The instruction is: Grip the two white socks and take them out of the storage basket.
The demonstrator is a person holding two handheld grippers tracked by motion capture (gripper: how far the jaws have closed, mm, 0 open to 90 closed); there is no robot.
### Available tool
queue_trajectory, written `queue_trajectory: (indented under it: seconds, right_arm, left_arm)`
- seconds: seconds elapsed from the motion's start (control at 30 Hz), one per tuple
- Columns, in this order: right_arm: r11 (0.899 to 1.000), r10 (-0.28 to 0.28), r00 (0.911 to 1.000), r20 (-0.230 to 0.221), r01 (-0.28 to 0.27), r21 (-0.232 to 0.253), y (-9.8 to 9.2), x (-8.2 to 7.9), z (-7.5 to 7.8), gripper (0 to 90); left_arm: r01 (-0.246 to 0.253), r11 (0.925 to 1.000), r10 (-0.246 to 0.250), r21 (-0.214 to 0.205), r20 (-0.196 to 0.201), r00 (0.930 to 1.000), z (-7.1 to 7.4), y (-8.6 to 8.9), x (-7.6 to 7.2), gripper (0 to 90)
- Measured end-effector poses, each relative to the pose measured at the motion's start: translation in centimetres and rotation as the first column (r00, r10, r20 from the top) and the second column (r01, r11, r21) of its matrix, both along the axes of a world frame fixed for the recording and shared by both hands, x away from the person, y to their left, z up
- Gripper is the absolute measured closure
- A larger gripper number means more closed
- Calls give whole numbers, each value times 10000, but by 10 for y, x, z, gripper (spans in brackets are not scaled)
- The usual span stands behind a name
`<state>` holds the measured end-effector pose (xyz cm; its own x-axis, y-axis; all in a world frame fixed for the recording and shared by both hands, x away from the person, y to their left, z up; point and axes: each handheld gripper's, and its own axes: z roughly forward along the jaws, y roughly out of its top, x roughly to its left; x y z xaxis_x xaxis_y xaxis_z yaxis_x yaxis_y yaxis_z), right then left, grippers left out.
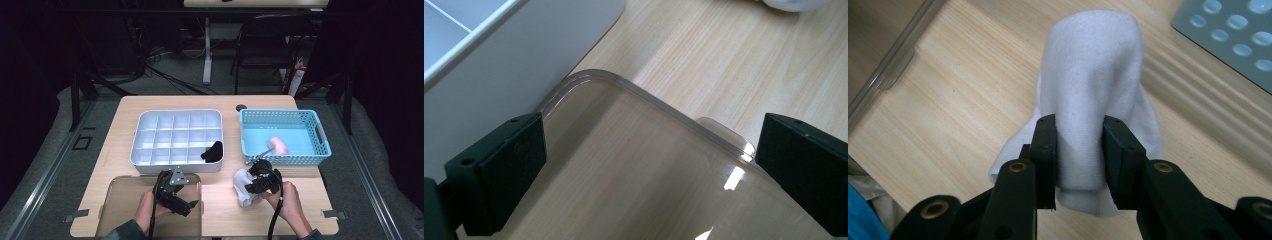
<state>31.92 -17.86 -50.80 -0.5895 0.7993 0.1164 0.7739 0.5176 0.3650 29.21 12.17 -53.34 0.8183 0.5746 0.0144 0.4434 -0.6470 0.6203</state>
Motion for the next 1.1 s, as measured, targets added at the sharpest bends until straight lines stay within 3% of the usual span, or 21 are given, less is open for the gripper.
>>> queue_trajectory:
  seconds: [0.03,0.13,0.3,0.33,0.4,0.43,0.47,0.63,0.77,0.97,1.0,1.1]
  right_arm:
    - [9997,-60,10000,3,59,237,0,0,-1,693]
    - [10000,-24,10000,-25,24,46,-2,0,-3,681]
    - [9998,4,9999,-170,-1,192,-4,-1,-4,601]
    - [9995,96,9997,-231,-89,298,-6,-2,-4,505]
    - [9991,114,9995,-282,-103,409,-6,-2,-3,483]
    - [9967,224,9991,-352,-196,790,-9,-2,-2,446]
    - [9978,273,9990,-347,-252,611,-10,-2,-1,446]
    - [9918,70,10000,-21,-67,1274,-21,-4,10,447]
    - [9860,-542,9973,486,458,1606,-35,-5,16,465]
    - [9827,-985,9942,426,905,1619,-41,-3,7,473]
    - [9876,-925,9955,208,891,1290,-40,0,1,473]
    - [9877,-1061,9944,-13,1055,1151,-38,2,-6,474]
  left_arm:
    - [39,10000,-39,-21,-27,10000,0,0,0,2]
    - [186,9998,-186,21,-94,9998,-1,-2,1,2]
    - [239,9997,-239,64,-116,9996,-2,-2,2,2]
    - [244,9997,-243,81,-114,9996,-2,-2,2,2]
    - [248,9997,-247,90,-118,9996,-2,-2,3,2]
    - [276,9995,-275,125,-86,9996,-2,-2,3,2]
    - [262,9996,-261,119,-52,9996,-2,-2,4,2]
    - [265,9996,-265,135,-15,9996,-3,-4,4,3]
    - [260,9995,-260,177,-23,9997,-3,-4,5,2]
    - [312,9993,-312,208,-19,9995,-3,-4,5,2]
    - [316,9993,-315,221,-53,9995,-3,-5,5,2]
    - [339,9991,-338,255,-65,9994,-3,-5,5,2]
